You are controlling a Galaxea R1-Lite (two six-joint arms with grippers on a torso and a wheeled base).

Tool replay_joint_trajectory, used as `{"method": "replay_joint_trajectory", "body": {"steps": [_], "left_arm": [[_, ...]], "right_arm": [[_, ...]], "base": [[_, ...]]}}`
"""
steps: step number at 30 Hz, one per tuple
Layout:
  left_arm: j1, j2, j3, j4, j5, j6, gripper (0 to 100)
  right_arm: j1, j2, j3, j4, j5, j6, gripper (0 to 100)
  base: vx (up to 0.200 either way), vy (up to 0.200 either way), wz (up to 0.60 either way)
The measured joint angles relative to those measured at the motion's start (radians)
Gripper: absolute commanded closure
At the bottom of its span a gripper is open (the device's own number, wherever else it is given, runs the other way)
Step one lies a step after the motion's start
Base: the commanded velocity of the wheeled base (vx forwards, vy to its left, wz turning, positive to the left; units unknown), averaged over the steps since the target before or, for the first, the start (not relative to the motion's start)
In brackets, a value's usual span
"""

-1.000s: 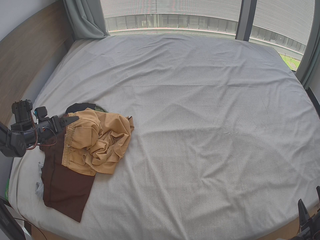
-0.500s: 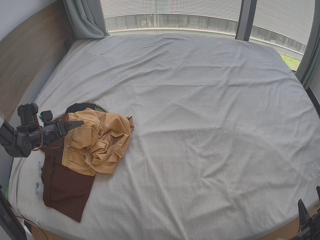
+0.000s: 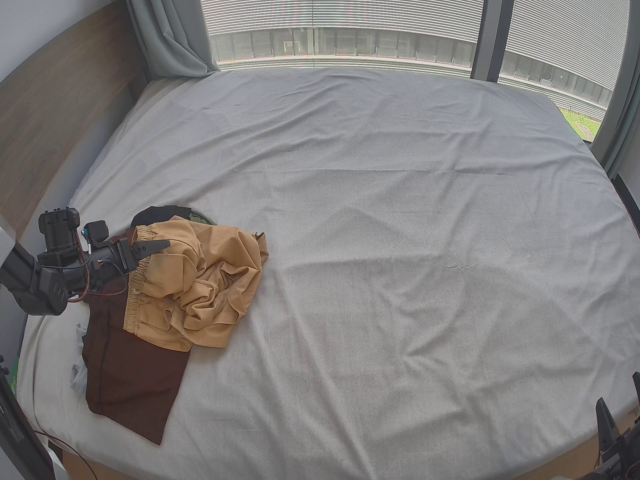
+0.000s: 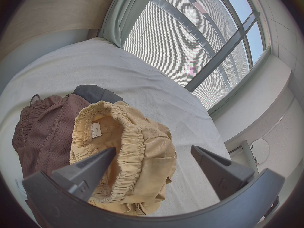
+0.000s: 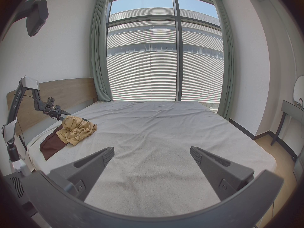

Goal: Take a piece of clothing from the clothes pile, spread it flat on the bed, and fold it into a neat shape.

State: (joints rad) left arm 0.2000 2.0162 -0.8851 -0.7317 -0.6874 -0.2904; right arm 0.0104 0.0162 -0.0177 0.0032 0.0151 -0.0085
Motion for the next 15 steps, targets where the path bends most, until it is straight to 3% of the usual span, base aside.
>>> {"method": "replay_joint_trajectory", "body": {"steps": [15], "left_arm": [[-0.005,0.011,0.002,-0.001,-0.044,-0.034,100]], "right_arm": [[0.000,0.000,0.000,0.000,0.000,0.001,0]], "base": [[0.000,0.000,0.00]]}}
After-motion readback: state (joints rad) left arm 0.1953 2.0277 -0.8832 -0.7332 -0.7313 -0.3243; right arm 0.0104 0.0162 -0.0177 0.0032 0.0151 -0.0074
